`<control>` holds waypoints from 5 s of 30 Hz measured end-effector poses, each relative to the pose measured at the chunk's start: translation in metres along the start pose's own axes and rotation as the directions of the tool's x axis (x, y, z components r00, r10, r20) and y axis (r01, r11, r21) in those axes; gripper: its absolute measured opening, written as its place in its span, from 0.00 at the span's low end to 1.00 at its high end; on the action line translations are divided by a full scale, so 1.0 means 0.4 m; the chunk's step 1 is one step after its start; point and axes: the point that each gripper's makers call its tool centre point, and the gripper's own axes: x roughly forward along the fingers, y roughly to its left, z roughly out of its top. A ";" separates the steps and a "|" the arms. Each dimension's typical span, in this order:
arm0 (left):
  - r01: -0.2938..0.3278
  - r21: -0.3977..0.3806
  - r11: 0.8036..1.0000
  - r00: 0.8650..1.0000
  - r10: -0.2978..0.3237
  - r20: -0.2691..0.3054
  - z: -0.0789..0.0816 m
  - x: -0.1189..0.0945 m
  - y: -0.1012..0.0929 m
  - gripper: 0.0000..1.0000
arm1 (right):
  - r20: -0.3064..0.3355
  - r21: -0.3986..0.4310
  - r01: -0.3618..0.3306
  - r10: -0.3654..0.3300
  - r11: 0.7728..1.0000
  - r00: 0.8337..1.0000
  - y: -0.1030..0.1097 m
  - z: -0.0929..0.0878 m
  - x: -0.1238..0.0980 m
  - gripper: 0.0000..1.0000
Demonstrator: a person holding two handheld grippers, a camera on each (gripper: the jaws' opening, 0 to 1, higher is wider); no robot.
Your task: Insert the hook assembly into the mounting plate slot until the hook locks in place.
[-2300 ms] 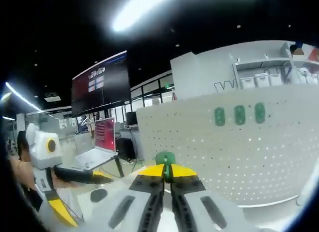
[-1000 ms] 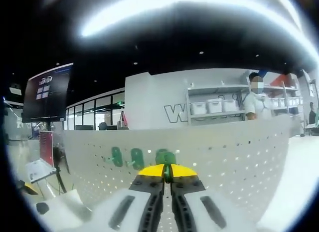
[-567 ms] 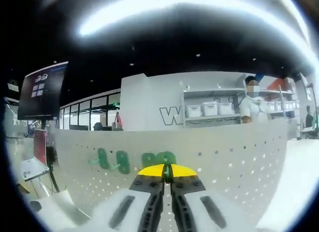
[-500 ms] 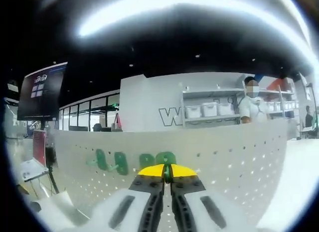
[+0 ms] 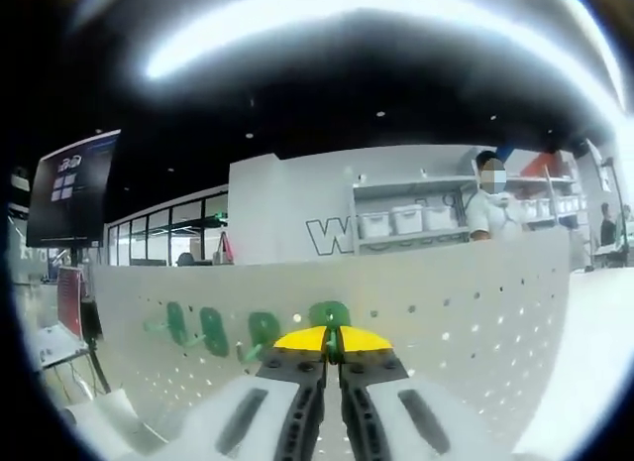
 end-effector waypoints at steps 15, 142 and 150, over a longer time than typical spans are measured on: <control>-0.012 -0.005 1.000 1.000 0.012 -0.006 -0.006 -0.004 0.007 0.97 | 0.006 0.014 0.022 -0.022 1.000 1.000 -0.001 -0.017 0.009 0.00; -0.049 -0.021 0.999 0.999 0.048 -0.007 -0.037 -0.094 0.010 1.00 | -0.481 0.119 -0.158 0.196 0.980 0.855 0.174 -0.318 -0.602 1.00; -0.054 -0.026 0.998 0.999 0.054 -0.007 -0.040 -0.097 0.013 1.00 | -0.489 0.124 -0.159 0.200 0.979 0.849 0.181 -0.324 -0.614 1.00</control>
